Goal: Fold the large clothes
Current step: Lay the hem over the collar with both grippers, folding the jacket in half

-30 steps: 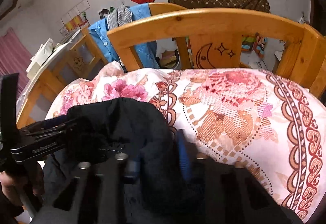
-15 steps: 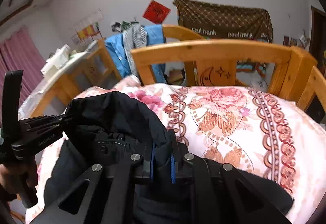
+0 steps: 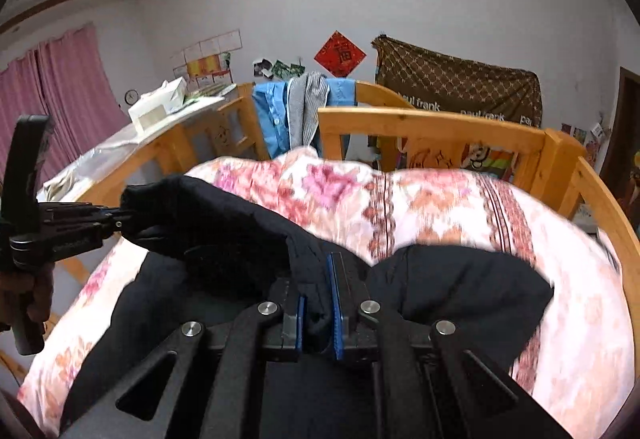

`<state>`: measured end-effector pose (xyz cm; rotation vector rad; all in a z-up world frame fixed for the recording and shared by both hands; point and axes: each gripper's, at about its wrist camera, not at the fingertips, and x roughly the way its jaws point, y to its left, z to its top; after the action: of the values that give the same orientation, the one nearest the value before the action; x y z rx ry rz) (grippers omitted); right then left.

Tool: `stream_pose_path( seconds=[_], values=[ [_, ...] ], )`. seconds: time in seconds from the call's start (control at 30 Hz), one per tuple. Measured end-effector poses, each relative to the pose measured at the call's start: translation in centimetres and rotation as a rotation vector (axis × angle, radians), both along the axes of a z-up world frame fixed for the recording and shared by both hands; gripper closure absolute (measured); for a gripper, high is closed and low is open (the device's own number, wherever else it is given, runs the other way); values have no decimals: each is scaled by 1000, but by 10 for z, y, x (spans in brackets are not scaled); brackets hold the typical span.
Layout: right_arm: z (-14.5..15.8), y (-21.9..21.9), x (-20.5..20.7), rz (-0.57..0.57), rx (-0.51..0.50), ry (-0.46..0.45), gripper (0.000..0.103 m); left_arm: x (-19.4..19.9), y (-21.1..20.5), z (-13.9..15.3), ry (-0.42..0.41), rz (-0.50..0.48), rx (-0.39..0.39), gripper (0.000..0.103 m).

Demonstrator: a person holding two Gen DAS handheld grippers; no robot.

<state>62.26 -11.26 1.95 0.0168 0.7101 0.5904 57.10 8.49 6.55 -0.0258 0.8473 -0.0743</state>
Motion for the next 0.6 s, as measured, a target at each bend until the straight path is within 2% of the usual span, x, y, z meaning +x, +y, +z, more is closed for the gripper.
stream_pose_path(
  seconds=[0.17, 0.37, 0.6],
  values=[
    [-25, 3, -19, -23, -46, 23, 93, -16, -2, -24, 26, 10, -33, 100],
    [-59, 14, -19, -28, -112, 49, 93, -12, -3, -64, 79, 15, 1, 100],
    [-56, 11, -23, 14, -117, 21, 88, -10, 8, -76, 70, 28, -14, 100]
  ],
)
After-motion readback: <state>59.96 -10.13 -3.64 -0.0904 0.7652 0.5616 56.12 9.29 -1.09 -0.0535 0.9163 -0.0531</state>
